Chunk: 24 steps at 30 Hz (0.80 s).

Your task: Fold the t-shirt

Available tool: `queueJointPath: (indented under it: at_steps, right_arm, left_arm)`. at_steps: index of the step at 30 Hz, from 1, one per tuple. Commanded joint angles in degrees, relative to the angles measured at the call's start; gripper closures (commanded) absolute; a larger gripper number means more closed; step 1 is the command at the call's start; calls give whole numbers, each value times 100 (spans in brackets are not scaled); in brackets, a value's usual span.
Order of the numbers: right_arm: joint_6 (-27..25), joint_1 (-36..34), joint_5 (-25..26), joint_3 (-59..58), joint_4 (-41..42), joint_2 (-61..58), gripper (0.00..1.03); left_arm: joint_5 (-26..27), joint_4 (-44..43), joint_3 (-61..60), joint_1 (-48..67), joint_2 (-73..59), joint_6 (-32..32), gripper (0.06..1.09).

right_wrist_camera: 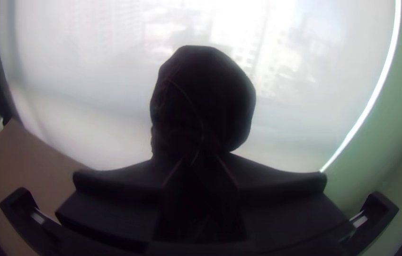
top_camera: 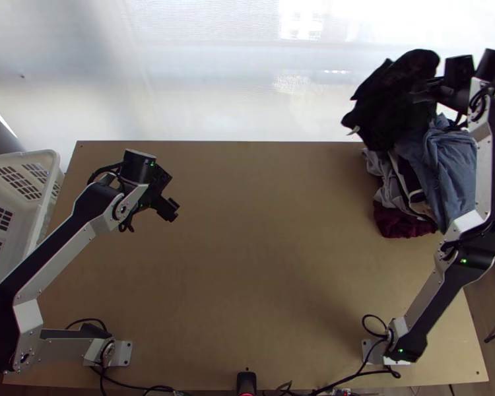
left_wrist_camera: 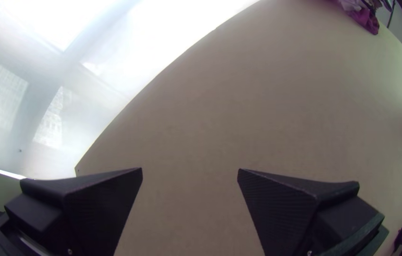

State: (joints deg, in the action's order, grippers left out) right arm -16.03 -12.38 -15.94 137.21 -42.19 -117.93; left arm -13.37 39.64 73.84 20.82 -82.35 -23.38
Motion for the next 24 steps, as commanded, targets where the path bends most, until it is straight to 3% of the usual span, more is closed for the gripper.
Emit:
queueJointPath:
  at_steps: [1,5,12,24]
  right_arm:
    - [1049,-1328,285,8,467,244,100]
    - [1489,-1873,285,-581,458,754,100]
    - [1735,-2154,276,-2295,449,2055,100]
    - [1911,-2216,276,-7041,1117,4639,100]
  left_arm:
    - [-35,70,7,54,-27,-53,11]
    - [-43,106,-10,54,-10,-150,11]
    - [-52,97,-81,54,-18,-282,11]
    - [-78,53,-415,-25,193,-466,11]
